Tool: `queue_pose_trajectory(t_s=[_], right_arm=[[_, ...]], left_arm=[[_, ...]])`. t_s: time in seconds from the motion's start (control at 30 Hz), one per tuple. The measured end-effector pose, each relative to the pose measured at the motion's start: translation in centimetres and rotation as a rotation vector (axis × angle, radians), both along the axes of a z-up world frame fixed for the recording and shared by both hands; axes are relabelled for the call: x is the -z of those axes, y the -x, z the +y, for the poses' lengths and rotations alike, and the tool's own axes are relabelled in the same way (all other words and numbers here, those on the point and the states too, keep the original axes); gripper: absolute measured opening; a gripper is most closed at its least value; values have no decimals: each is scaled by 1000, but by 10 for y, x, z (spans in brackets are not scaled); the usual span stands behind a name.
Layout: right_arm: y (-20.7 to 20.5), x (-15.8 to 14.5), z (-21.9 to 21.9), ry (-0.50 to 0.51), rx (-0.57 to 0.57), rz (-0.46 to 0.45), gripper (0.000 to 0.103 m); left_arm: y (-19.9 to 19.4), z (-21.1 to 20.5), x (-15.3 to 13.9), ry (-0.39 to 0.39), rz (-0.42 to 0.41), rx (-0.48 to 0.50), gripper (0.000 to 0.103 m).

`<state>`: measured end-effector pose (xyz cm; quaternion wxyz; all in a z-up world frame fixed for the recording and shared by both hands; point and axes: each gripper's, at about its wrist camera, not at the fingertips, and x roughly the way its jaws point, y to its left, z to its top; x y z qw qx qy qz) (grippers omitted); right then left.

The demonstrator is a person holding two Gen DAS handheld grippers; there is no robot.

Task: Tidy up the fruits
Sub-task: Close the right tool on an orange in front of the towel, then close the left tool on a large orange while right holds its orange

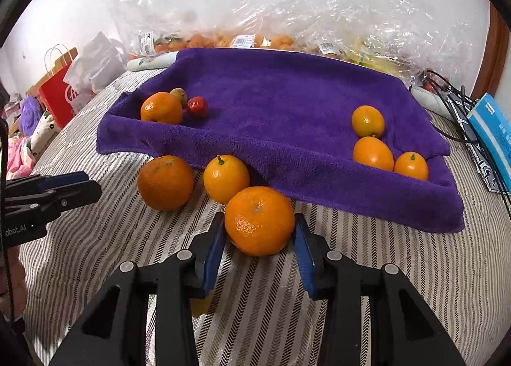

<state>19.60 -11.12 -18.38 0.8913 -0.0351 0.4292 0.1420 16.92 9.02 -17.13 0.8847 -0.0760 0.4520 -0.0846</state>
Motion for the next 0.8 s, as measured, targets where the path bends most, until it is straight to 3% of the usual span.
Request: queue_pose_trajectory(t_s=[0.47,0.8], right_arm=[[15,-11,-17,-49,-3,-9,41],[22,-18,-44,-48,32,-33,41]], left_arm=[[-2,-16,-6,17,-40,57,39],[-5,-41,-4,-6,-42,128,48]])
